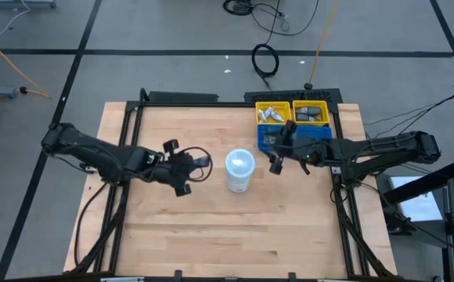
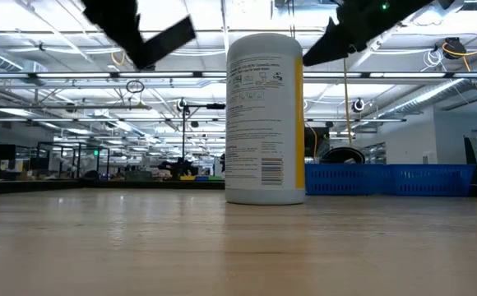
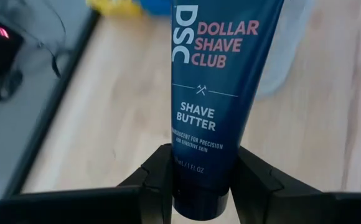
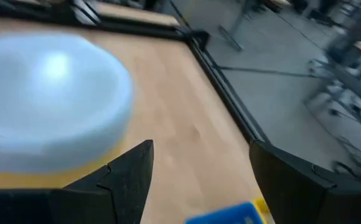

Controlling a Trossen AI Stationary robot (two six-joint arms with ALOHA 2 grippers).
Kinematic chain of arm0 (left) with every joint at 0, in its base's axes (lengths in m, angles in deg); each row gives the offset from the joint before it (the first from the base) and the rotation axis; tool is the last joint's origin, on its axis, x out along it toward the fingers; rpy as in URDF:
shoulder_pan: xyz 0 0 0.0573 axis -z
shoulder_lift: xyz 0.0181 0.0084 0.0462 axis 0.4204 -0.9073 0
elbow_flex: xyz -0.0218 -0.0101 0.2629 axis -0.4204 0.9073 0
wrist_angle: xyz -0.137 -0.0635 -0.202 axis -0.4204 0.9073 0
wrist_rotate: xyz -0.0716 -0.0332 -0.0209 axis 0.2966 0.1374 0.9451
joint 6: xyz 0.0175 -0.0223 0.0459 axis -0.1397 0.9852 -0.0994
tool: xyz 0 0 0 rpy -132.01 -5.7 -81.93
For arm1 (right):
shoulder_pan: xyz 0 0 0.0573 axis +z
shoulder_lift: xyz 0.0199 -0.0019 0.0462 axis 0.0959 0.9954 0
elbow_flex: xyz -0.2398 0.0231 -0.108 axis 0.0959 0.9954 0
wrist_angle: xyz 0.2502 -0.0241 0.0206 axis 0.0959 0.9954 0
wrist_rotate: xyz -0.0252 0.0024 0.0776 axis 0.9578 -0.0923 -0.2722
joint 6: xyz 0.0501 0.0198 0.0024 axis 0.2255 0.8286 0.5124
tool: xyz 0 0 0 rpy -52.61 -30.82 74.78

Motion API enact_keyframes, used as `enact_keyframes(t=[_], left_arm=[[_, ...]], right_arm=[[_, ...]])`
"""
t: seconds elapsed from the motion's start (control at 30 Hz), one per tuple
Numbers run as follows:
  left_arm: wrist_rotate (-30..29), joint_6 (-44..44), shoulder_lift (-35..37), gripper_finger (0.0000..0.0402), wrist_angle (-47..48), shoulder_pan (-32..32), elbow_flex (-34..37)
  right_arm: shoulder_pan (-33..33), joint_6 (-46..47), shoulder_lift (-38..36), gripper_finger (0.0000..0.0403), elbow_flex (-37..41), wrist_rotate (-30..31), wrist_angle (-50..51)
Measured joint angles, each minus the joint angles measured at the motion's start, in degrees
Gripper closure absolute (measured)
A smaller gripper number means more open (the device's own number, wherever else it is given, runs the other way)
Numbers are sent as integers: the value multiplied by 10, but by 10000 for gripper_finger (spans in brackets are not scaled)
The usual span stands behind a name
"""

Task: Pick & Place Travel size toiletries
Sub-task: Return to Home Position

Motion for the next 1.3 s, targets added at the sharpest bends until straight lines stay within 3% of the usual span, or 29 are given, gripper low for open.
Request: enact_keyframes(t=[0.27, 0.5, 0.93, 1.3], left_arm=[[-6, -158, 1, 295, -190, -1, -32], [-1, -239, 1, 295, -345, -16, -32], [80, -297, -44, 295, -528, -47, -32], [89, -297, -121, 295, -612, -66, -32]], right_arm=[[0, 0, 0, 148, 0, -99, -92], [2, 0, 0, 149, 0, -165, -166], [48, -26, 62, 149, 0, -165, -372], [60, -31, 117, 149, 0, -165, -471]])
